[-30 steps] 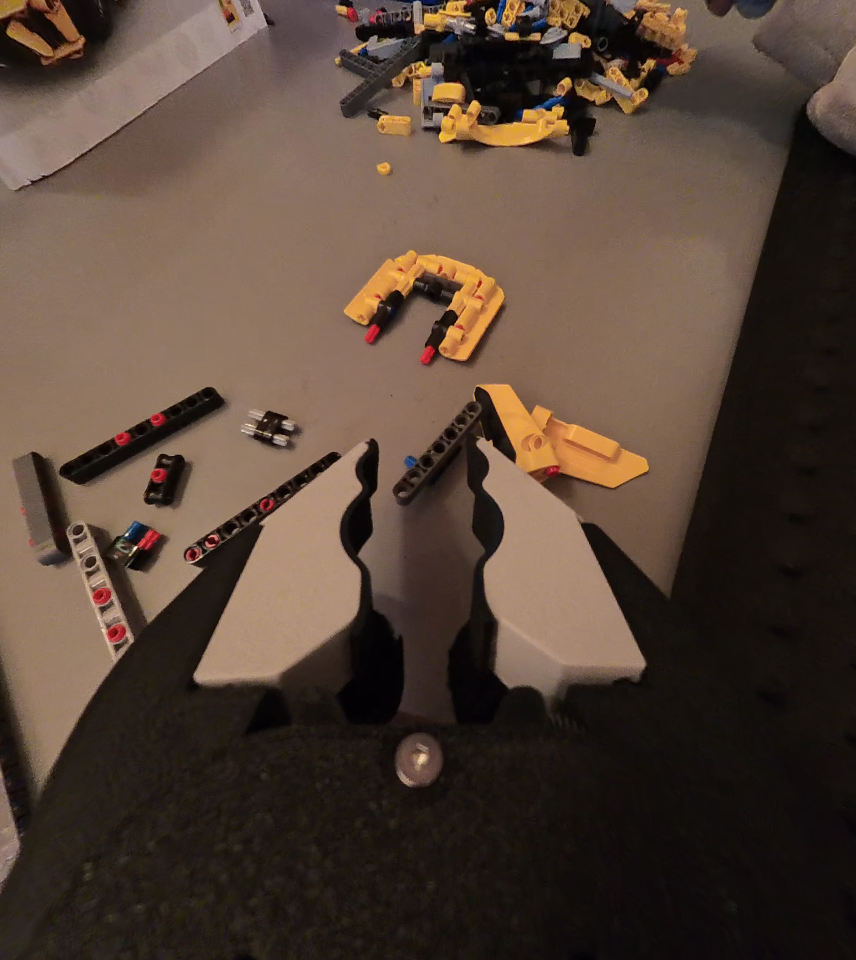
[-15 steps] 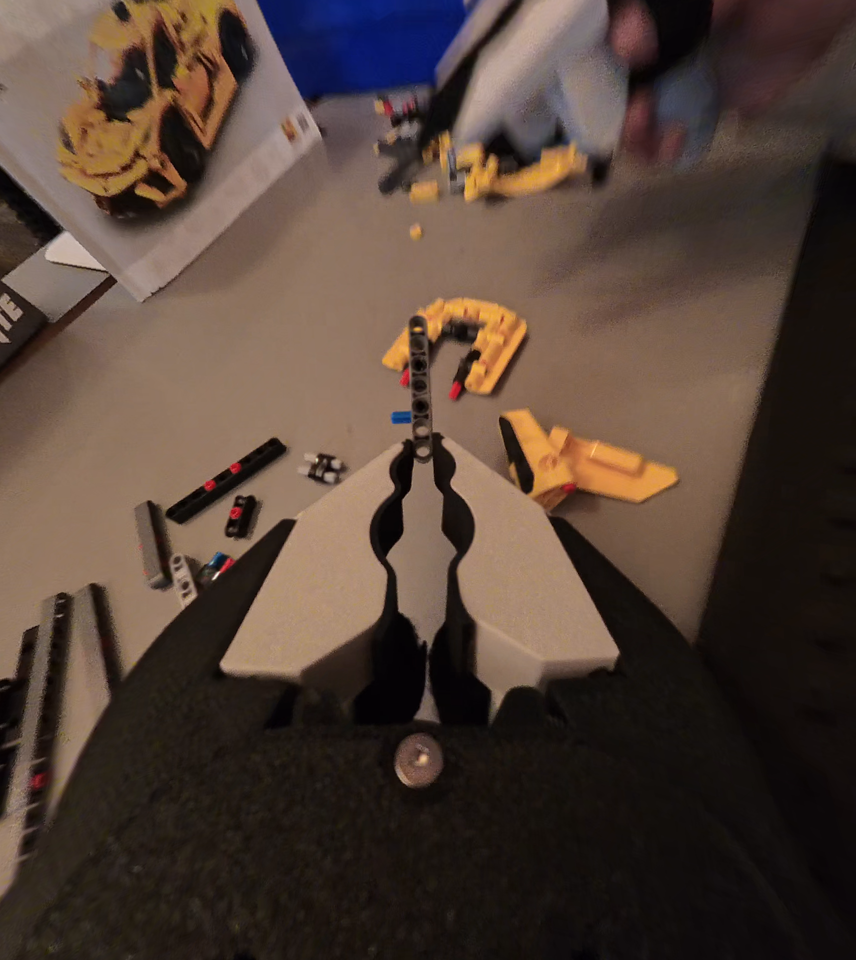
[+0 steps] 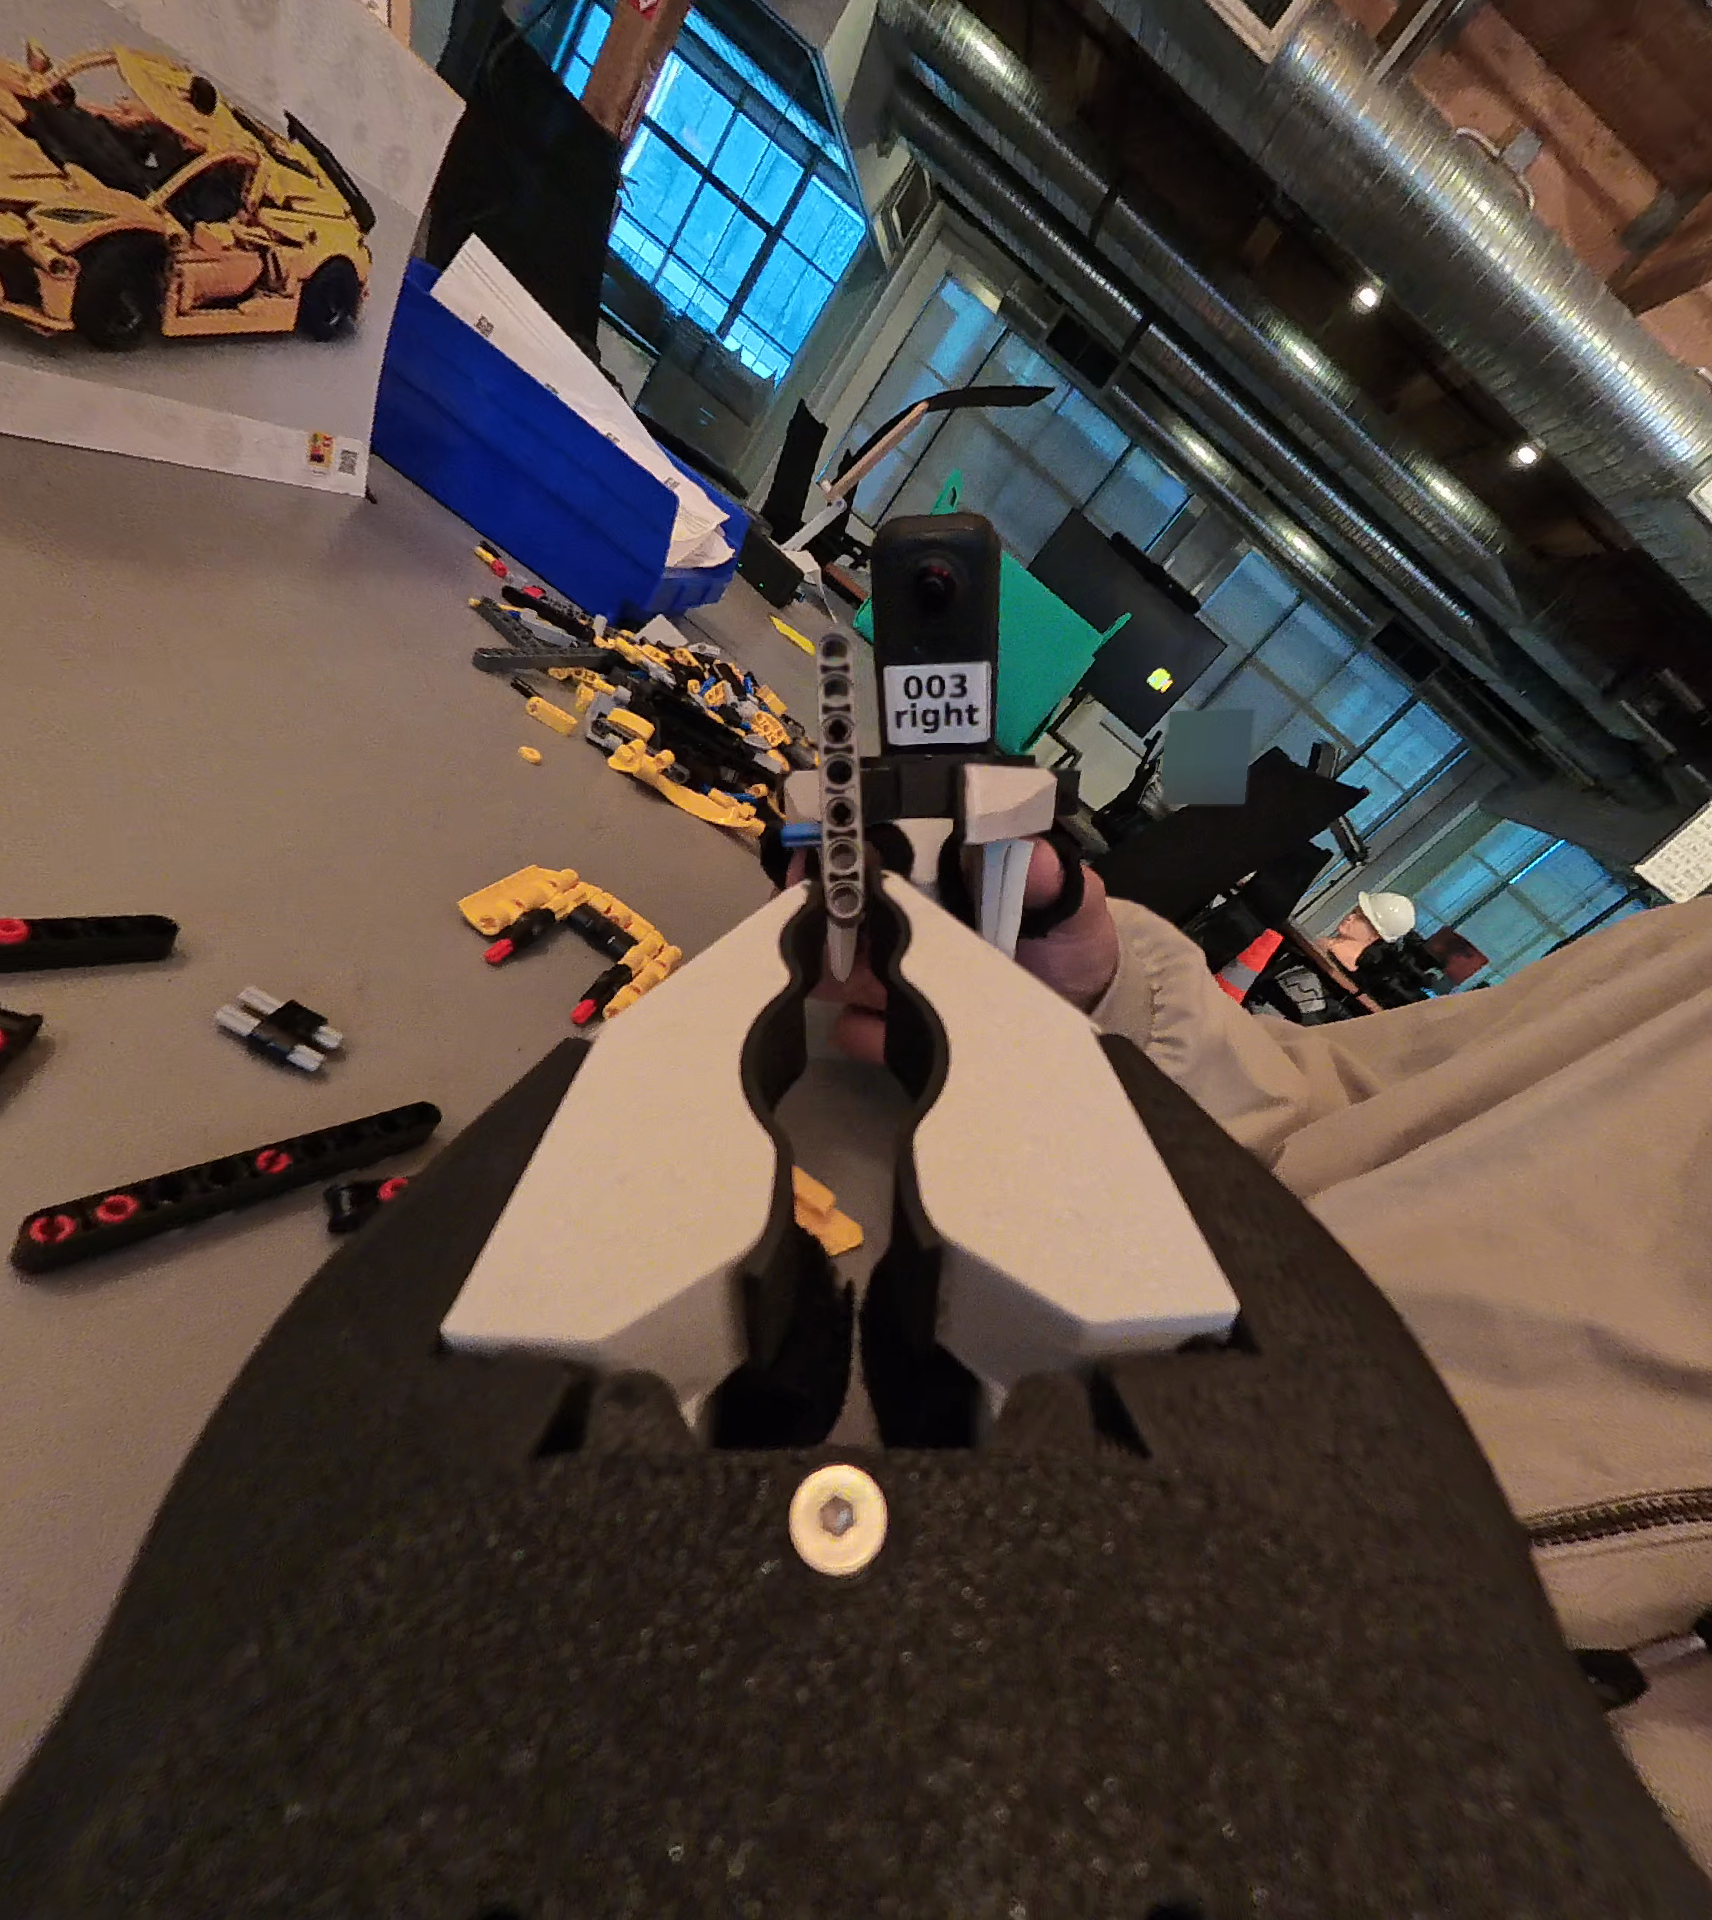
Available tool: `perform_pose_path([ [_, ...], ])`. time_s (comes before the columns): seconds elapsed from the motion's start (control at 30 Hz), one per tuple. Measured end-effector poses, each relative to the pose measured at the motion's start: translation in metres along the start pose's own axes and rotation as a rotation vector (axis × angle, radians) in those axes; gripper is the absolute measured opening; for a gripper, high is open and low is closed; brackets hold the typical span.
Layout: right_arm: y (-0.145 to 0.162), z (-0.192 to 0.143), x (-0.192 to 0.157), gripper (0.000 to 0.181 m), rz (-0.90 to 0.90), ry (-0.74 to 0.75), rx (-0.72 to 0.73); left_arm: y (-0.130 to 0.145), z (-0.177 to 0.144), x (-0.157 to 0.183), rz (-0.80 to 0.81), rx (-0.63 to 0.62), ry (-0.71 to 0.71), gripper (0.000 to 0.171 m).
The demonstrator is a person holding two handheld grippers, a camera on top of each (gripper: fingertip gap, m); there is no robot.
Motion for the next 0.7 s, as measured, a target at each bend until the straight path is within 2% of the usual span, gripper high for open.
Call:
perform_pose_path([
  [0.07,0.002,0.002,0.001,0.023,0.004,0.010,-0.002,0.000,0.001,0.003,0.081,-0.009,-0.058,0.007],
  [0.13,0.002,0.001,0.001,0.021,0.001,0.012,-0.004,0.000,0.003,0.008,0.233,-0.027,-0.150,0.007],
  [0.2,0.001,-0.004,0.004,0.021,-0.003,0.035,0.016,0.002,0.005,0.013,0.431,-0.055,-0.282,0.007],
  [0.33,-0.006,-0.014,0.004,0.021,-0.009,0.027,0.080,0.010,0.012,0.017,0.917,-0.167,-0.649,0.007],
  [0.47,-0.004,-0.016,0.010,0.028,-0.004,0.088,0.071,0.022,0.022,0.028,1.274,-0.236,-0.780,0.007],
  [0.53,-0.004,-0.016,0.012,0.029,-0.007,0.105,0.061,0.029,0.026,0.028,1.383,-0.283,-0.813,0.007],
  [0.57,-0.003,-0.016,0.011,0.023,-0.015,0.103,0.049,0.032,0.028,0.030,1.422,-0.294,-0.811,0.007],
  [0.6,-0.002,-0.015,0.008,0.008,-0.031,0.074,0.020,0.033,0.029,0.031,1.449,-0.298,-0.825,0.007],
  [0.7,0.000,-0.014,0.008,0.008,-0.049,0.097,-0.008,0.033,0.029,0.029,1.404,-0.312,-0.831,0.007],
])
Point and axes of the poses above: each gripper's, where its closed fingertips meet, z out along the fingers, y out of its underside, x = y × z across the jaws, the point moved 8 cm from there along -z, back along the fingers, and after that the axes turned 5 degrees about -x, right-handed, at the moved point
